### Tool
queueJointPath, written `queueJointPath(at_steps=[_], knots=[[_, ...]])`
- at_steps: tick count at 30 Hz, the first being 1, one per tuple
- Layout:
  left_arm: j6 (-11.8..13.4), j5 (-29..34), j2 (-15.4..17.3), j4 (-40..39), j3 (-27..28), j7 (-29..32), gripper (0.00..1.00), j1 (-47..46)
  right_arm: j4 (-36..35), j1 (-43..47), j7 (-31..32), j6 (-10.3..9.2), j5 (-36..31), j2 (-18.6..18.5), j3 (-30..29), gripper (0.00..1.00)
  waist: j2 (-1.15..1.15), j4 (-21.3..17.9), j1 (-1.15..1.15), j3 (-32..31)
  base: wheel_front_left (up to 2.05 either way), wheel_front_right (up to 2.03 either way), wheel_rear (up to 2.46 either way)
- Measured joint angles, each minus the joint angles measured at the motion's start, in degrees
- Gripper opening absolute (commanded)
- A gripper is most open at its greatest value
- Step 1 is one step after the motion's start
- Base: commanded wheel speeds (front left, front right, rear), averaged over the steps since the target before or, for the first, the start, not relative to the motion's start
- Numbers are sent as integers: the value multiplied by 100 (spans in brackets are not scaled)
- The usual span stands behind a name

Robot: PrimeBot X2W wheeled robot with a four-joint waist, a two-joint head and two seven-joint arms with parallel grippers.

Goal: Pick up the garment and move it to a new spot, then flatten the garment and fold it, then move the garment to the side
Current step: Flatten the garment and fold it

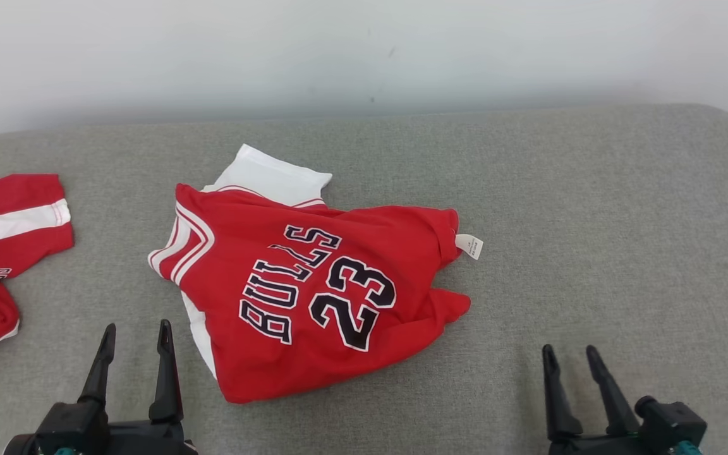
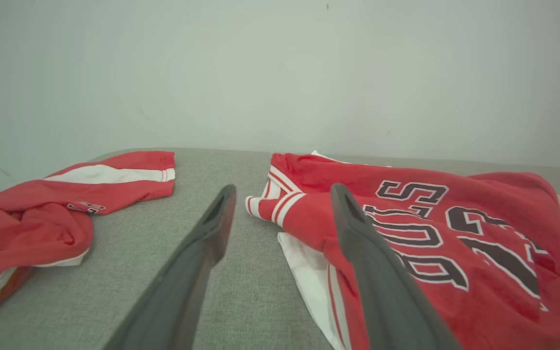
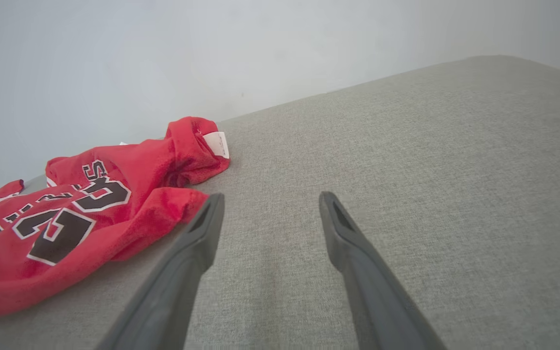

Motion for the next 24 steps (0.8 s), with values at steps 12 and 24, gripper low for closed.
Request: queueJointPath(at_steps=[12, 24], knots=[[-182, 82, -202, 164, 104, 0, 100, 102, 921, -896, 0, 0, -244, 2, 688, 100, 0, 280, 0, -99, 0, 0, 0], [-209, -3, -230, 260, -183, -1, 100, 54, 2974, -2120, 0, 0, -497, -55, 415, 100, 0, 776, 0, -26, 0, 0, 0]])
